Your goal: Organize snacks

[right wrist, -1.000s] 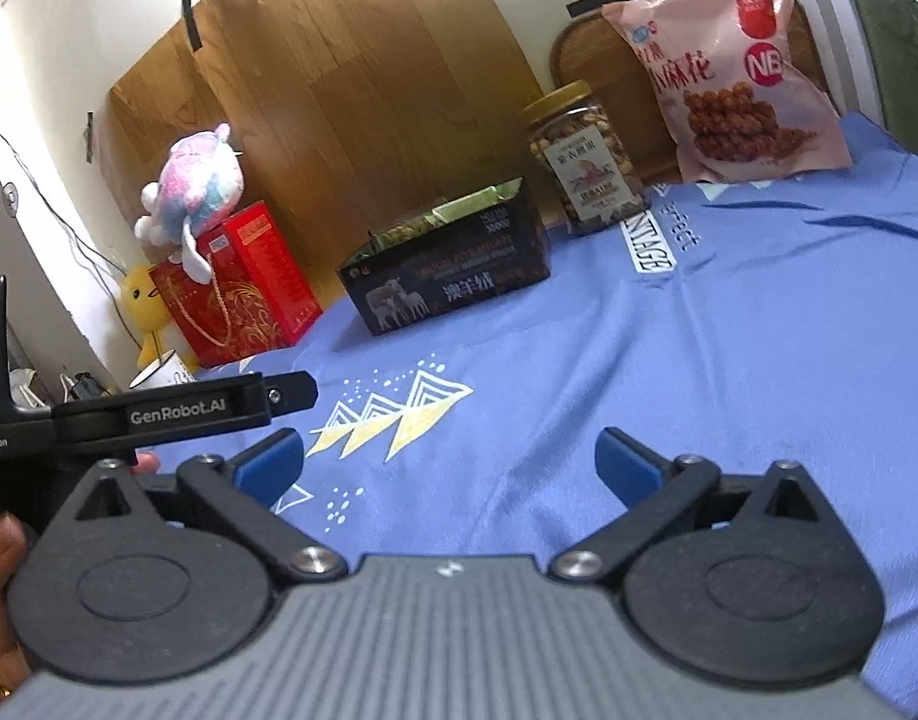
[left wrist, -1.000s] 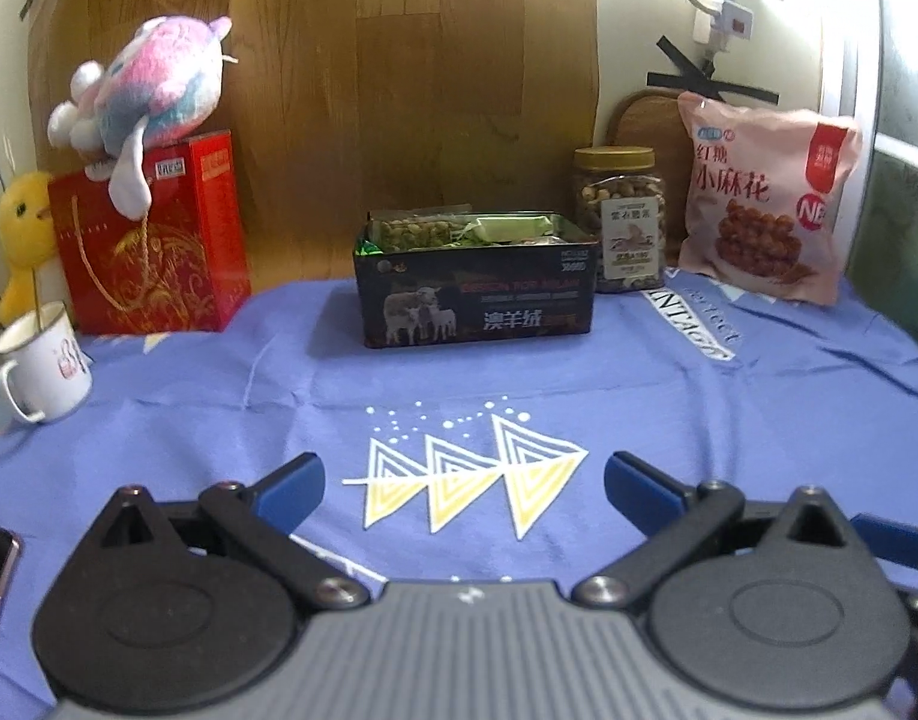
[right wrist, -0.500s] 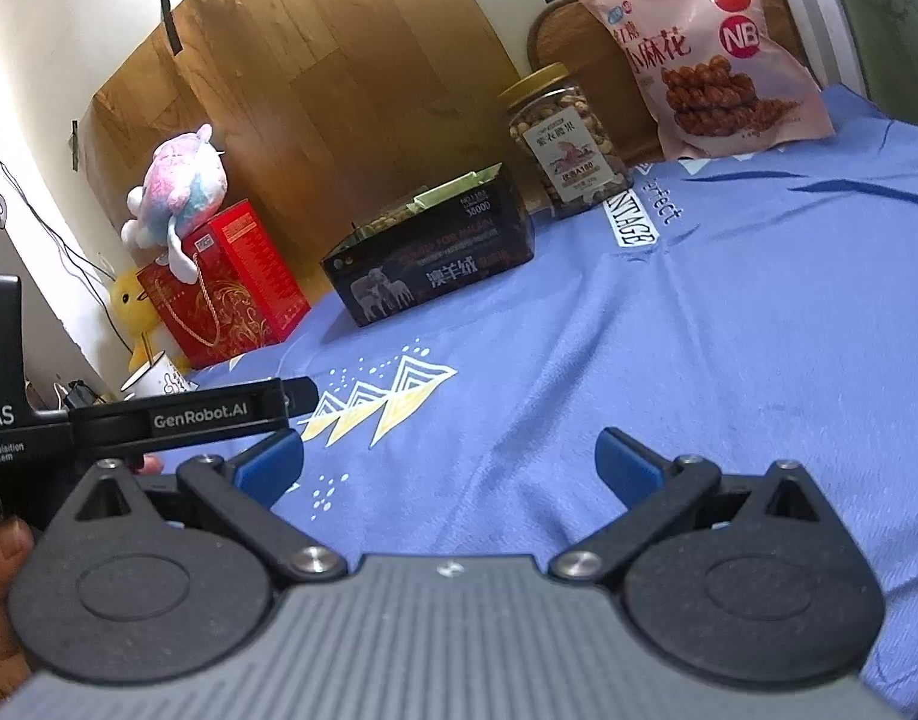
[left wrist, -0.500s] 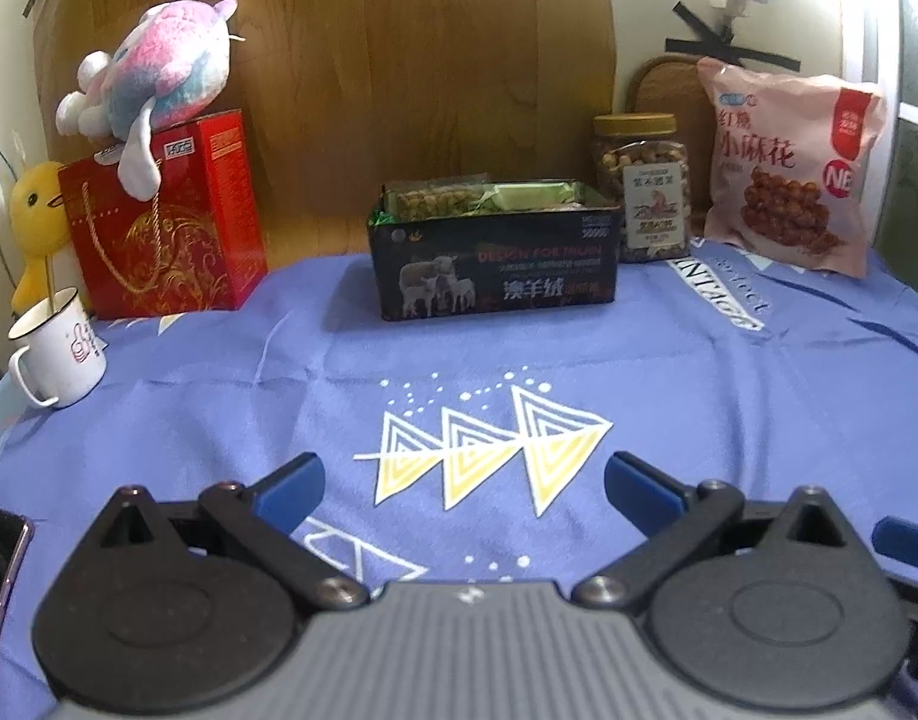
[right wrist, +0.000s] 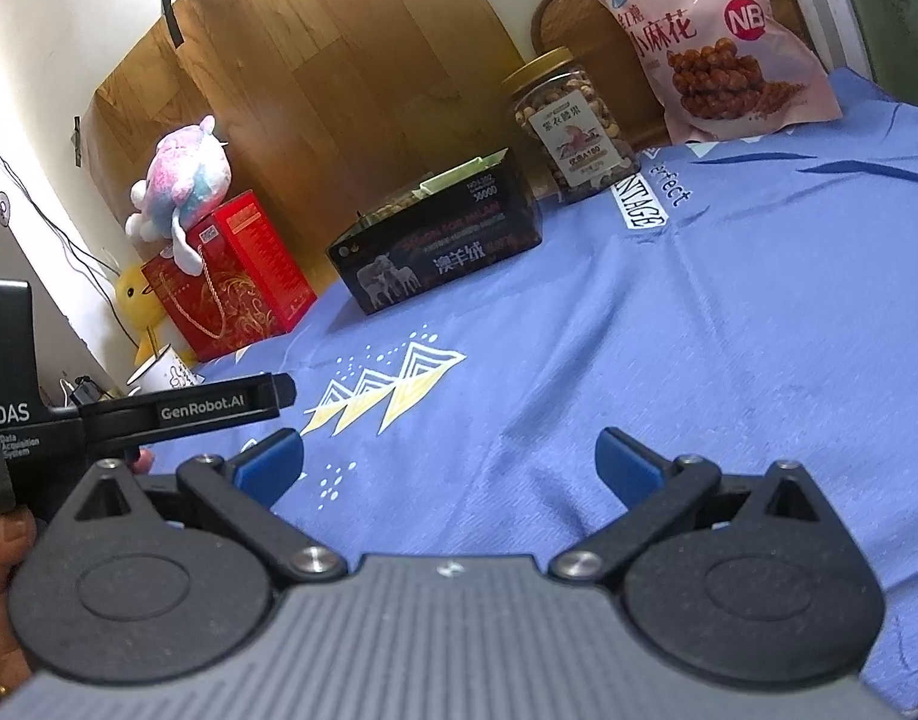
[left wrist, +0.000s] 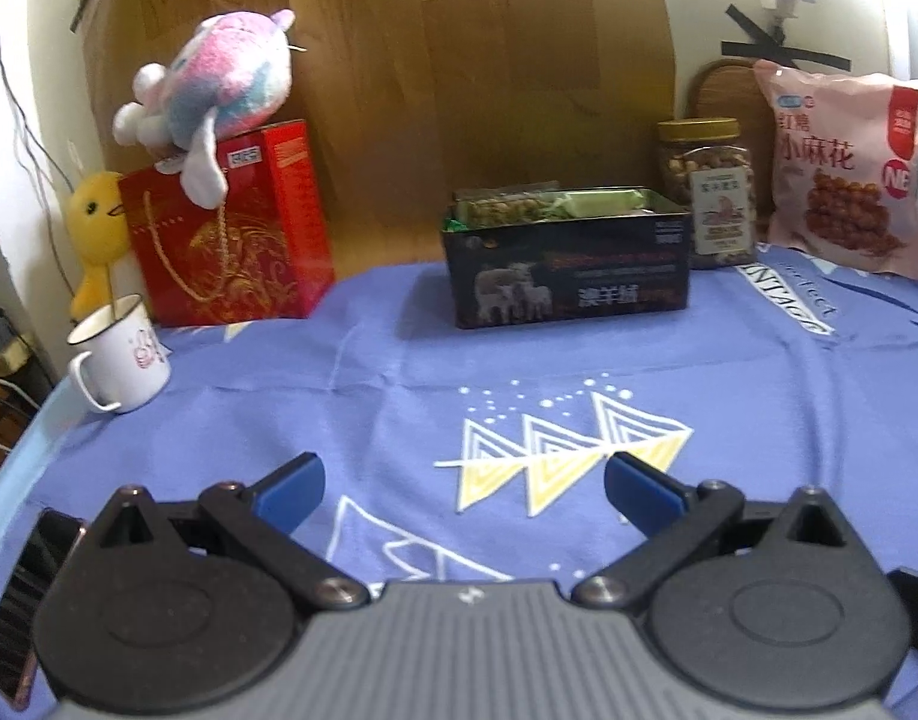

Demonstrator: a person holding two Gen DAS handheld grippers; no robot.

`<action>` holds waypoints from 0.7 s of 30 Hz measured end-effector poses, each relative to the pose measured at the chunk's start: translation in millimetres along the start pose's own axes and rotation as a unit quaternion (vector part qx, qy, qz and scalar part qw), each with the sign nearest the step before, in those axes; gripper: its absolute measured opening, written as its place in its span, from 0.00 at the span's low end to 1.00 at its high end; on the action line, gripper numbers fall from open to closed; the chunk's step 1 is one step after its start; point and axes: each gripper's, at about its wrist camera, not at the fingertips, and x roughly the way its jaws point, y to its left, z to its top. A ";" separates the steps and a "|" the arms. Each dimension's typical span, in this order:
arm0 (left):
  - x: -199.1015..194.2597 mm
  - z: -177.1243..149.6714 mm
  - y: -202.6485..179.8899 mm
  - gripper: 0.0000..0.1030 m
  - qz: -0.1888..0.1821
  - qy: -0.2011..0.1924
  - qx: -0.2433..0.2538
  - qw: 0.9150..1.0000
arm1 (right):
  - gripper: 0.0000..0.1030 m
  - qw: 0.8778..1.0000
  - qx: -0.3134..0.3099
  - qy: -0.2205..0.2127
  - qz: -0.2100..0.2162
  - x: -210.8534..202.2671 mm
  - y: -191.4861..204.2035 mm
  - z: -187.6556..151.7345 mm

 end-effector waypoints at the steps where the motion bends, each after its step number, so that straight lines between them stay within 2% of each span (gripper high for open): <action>1: 0.5 -0.1 0.7 1.00 0.005 -0.001 0.000 1.000 | 1.00 1.000 0.000 0.001 0.001 0.7 -0.5 0.3; 21: 7.8 -1.9 5.2 1.00 0.036 0.005 0.014 0.999 | 1.00 1.000 -0.007 0.006 0.005 4.5 4.3 0.7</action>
